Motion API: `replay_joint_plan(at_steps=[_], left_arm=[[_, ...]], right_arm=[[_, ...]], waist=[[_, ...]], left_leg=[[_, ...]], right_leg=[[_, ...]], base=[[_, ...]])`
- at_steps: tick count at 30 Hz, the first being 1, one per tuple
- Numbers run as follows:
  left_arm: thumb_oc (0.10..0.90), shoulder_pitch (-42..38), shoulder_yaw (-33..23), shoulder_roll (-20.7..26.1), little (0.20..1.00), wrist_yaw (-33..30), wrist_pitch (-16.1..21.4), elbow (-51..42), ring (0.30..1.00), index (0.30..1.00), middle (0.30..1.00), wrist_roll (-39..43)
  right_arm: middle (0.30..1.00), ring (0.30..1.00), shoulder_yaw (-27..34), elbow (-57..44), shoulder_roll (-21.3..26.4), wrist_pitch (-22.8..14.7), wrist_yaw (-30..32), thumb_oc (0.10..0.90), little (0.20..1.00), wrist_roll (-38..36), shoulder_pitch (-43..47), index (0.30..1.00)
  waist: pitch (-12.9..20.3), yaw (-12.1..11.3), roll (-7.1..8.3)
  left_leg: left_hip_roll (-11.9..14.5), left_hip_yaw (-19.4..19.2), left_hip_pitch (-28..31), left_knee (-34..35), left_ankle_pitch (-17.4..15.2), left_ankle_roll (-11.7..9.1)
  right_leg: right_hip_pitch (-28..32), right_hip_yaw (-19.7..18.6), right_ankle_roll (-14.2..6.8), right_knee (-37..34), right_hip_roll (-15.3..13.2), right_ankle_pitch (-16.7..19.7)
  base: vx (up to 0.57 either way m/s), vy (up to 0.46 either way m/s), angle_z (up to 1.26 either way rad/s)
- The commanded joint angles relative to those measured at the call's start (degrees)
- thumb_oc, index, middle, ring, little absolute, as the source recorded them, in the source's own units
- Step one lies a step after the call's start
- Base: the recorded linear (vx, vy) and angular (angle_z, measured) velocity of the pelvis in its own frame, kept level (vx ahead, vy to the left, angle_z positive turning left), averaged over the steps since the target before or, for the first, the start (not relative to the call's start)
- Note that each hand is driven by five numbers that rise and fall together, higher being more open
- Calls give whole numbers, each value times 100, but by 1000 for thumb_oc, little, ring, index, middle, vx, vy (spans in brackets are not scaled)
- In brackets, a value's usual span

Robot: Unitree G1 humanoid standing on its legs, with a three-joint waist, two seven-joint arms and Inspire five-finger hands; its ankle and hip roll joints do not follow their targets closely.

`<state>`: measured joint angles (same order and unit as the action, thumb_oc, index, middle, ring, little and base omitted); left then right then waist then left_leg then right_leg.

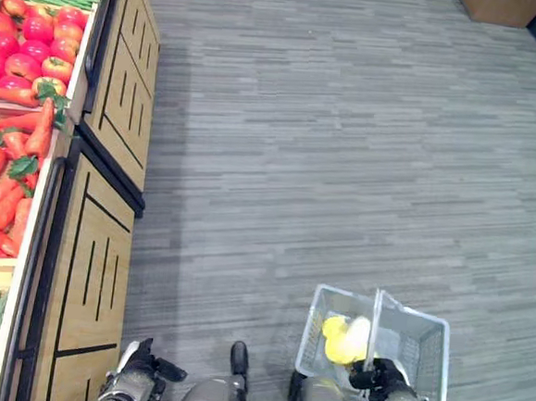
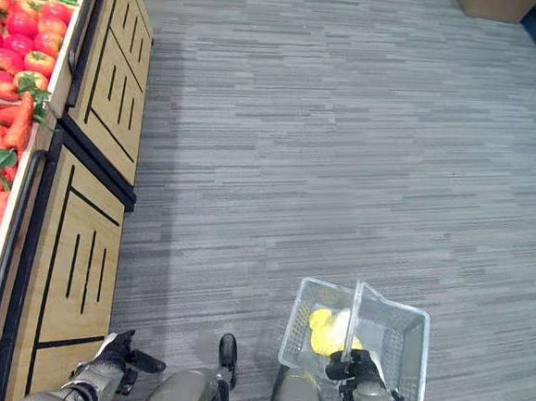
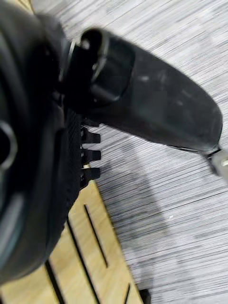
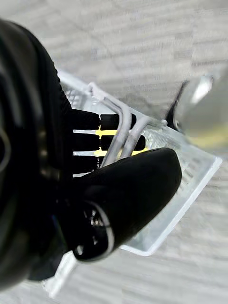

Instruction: Get the vegetables into the basket

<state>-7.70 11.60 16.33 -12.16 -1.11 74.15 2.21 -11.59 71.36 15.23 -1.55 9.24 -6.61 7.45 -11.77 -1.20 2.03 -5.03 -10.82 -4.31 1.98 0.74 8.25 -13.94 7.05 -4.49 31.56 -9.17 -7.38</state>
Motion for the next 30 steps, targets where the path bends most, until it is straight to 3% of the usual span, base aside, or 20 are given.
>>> replay_joint_plan(at_steps=[1,3,6,9,10,11,14,16,17,18,19,22,24,26,28,30], left_arm=[[900,92,-140,61,1000,-44,-22,31,1000,1000,1000,-49],[900,61,-125,66,1000,-53,-19,30,1000,1000,1000,-79],[900,15,-78,37,1000,-84,-10,40,1000,1000,1000,-135],[900,-15,-79,45,1000,-120,9,38,1000,1000,1000,-135],[900,-31,-80,43,1000,-121,26,43,1000,1000,1000,-127],[900,-23,-98,21,1000,-144,27,14,1000,1000,1000,-97],[900,-14,-114,0,1000,-159,23,47,1000,1000,1000,-75],[900,-9,-146,-81,1000,-142,2,169,1000,1000,1000,9],[900,17,-184,-136,1000,-133,-11,252,1000,1000,1000,49],[900,17,-185,-136,1000,-133,-11,252,1000,1000,1000,49],[900,22,-177,-218,1000,-111,-33,257,1000,1000,1000,75],[900,17,-179,-267,1000,-138,-25,215,1000,1000,1000,157],[900,7,-160,-308,1000,-126,8,119,1000,1000,1000,254],[900,16,-135,-335,1000,-136,-1,54,1000,1000,1000,258],[900,-5,-20,-357,1000,-142,-11,3,1000,1000,1000,155],[900,-46,84,-371,1000,-143,8,-51,1000,1000,1000,22]], right_arm=[[300,300,-104,130,170,79,15,400,300,-28,-292,300],[300,300,-84,87,154,54,46,400,300,-119,-303,300],[300,300,-64,78,134,52,75,400,300,-119,-294,300],[300,300,-53,55,120,59,85,400,300,-114,-293,300],[300,300,-49,58,111,62,79,400,300,-104,-293,300],[300,300,-39,53,104,77,88,400,300,-63,-295,300],[300,300,-52,81,99,77,70,400,300,-36,-300,300],[300,300,-84,158,143,78,34,400,300,-41,-319,300],[300,300,-106,209,166,71,21,400,300,-35,-335,300],[300,300,-106,209,166,71,21,400,300,-35,-335,300],[300,300,-125,195,212,73,28,400,300,-17,-369,300],[300,300,-143,193,279,63,4,400,300,-17,-433,300],[300,300,-213,137,303,65,-11,400,300,22,-443,300],[300,300,-273,93,341,69,-14,400,300,72,-467,300],[300,300,-217,180,375,96,6,400,300,22,-484,300],[300,300,-120,229,405,100,25,400,300,-23,-523,300]], waist=[[-162,52,5],[-218,7,-40],[-276,16,-69],[-326,42,-62],[-336,44,-49],[-312,44,-1],[-282,68,28],[-108,96,5],[-14,115,-40],[-14,117,-40],[14,131,-99],[24,163,-133],[-58,149,-93],[-130,115,-23],[-150,166,12],[-74,244,28]], left_leg=[[65,264,-160,-399,-608,-126],[137,191,-140,-470,-675,-179],[173,141,-75,-527,-714,-242],[174,136,22,-526,-730,-280],[171,126,101,-494,-735,-309],[156,124,252,-402,-767,-363],[145,160,404,-338,-813,-394],[308,440,804,-371,-1002,-526],[464,551,911,-565,-1033,-651],[464,553,911,-566,-1033,-651],[581,623,833,-926,-771,-831],[740,710,615,-1532,-193,-1056],[819,740,250,-2259,165,-1125],[887,719,-5,-2820,285,-1093],[880,549,-144,-2479,90,-985],[744,361,-325,-1223,-352,-890]], right_leg=[[104,-511,-45,-838,310,858],[-80,-448,-16,-1377,426,711],[-312,-659,-175,-2445,481,1125],[-414,-895,-261,-2937,515,1404],[-458,-904,-301,-3139,502,1510],[-431,-679,-372,-3416,486,1584],[-422,-590,-377,-3355,514,1660],[-313,-636,-178,-2981,680,1434],[-258,-582,-30,-2653,809,1140],[-257,-580,-30,-2652,809,1139],[-130,-412,103,-2510,836,946],[103,-181,307,-2539,889,698],[249,-90,453,-2534,912,594],[406,-18,573,-2551,944,461],[537,92,522,-2590,821,417],[642,263,348,-2764,597,455]], base=[[202,114,16],[162,42,24],[116,-26,8],[100,-40,15],[286,-144,32],[326,-175,25],[298,-175,3],[727,-464,14],[639,-426,40],[578,-433,41],[350,-307,60],[348,-327,55],[219,-259,37],[184,-194,23],[144,-58,5],[142,101,45]])
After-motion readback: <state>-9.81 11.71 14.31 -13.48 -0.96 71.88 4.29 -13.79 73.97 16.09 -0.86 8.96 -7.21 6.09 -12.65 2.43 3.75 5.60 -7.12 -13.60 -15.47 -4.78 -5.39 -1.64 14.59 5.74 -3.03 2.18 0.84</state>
